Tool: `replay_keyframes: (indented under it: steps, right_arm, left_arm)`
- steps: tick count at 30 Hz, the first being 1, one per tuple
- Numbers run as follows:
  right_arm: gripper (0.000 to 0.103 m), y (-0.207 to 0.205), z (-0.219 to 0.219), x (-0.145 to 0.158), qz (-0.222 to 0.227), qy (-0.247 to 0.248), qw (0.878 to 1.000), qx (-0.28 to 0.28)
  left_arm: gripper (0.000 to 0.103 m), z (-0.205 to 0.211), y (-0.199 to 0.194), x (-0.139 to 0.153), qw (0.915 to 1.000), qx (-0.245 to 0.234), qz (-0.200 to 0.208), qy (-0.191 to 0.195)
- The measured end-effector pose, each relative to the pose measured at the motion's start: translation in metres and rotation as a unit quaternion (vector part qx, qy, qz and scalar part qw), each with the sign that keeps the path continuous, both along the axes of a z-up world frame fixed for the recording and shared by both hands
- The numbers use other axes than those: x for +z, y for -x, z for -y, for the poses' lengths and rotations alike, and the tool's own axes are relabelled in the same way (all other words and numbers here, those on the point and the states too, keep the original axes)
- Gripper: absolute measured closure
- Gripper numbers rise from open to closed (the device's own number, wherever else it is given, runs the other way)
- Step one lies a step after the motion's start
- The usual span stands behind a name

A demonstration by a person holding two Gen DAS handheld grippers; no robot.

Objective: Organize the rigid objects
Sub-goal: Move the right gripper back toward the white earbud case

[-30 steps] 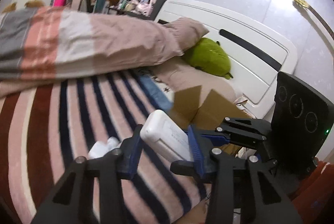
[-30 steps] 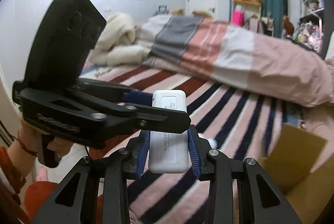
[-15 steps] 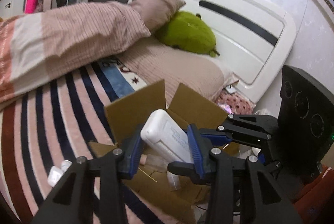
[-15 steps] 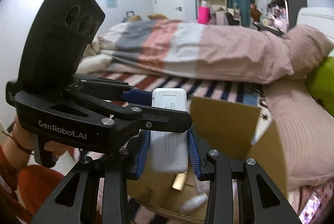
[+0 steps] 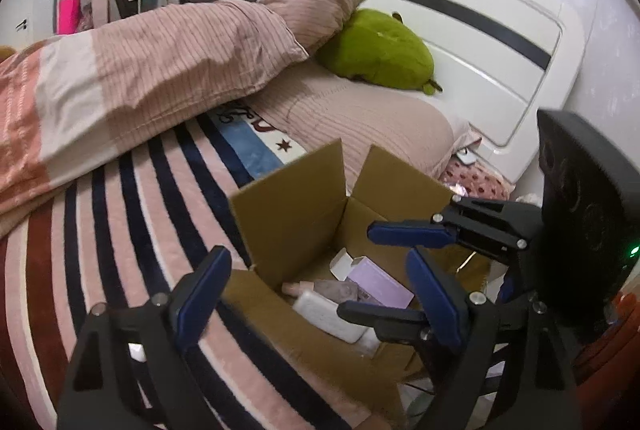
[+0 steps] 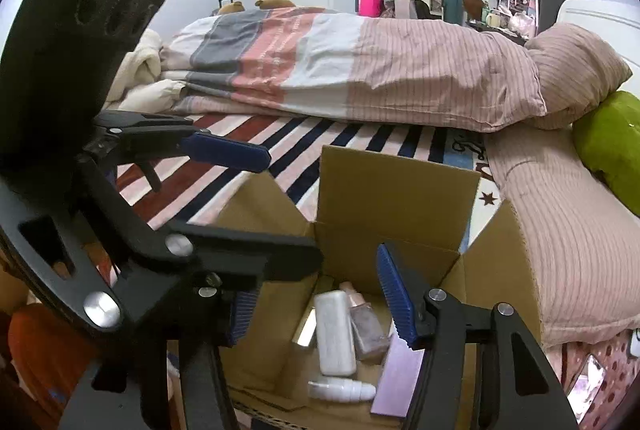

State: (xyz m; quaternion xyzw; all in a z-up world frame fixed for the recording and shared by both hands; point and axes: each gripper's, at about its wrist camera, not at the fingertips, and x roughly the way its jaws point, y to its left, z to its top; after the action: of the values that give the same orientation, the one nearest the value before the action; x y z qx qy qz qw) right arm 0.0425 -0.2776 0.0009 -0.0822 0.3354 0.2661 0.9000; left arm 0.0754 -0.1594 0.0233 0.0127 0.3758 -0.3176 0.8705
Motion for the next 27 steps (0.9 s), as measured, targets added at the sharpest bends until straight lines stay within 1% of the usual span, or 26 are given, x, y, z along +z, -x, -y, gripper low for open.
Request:
replay_keyframes:
  steps: [4,8,11,14,19,21,23,24,25,27]
  right_arm:
    - [0.050,0.004,-0.011,0.005,0.006,0.010,1.000,0.008]
    - [0.050,0.012,-0.032,0.015,0.013,0.002,1.000,0.026]
    - [0.050,0.017,-0.058,0.021,0.018,-0.003,0.999,0.051]
    - [0.050,0.019,-0.091,0.019,0.017,0.006,0.997,0.074]
    - [0.050,0.020,-0.150,0.001,-0.002,0.028,0.992,0.119]
    - [0.050,0.017,-0.170,-0.011,-0.019,0.034,0.991,0.129]
    - [0.050,0.012,-0.186,-0.026,-0.038,0.037,0.989,0.135]
    - [0.050,0.007,-0.195,-0.039,-0.050,0.040,0.989,0.136]
    - [0.050,0.003,-0.198,-0.046,-0.056,0.043,0.988,0.135]
    - [0.050,-0.013,-0.208,-0.070,-0.066,0.051,0.989,0.120]
  left_arm:
    - [0.016,-0.026,0.012,0.009,0.9996,0.020,0.019,0.004]
    - [0.016,-0.070,0.024,0.013,0.9975,0.061,0.031,0.020]
    - [0.016,-0.100,0.029,0.008,0.9954,0.087,0.030,0.029]
    - [0.016,-0.137,0.037,-0.003,0.9917,0.118,0.035,0.034]
    - [0.016,-0.188,0.044,-0.025,0.9849,0.165,0.039,0.033]
    - [0.016,-0.210,0.045,-0.038,0.9823,0.180,0.037,0.034]
    - [0.016,-0.224,0.046,-0.050,0.9809,0.188,0.035,0.036]
    - [0.016,-0.231,0.045,-0.056,0.9803,0.191,0.033,0.038]
    - [0.016,-0.236,0.044,-0.063,0.9801,0.192,0.031,0.039]
    - [0.016,-0.246,0.042,-0.077,0.9802,0.192,0.025,0.043]
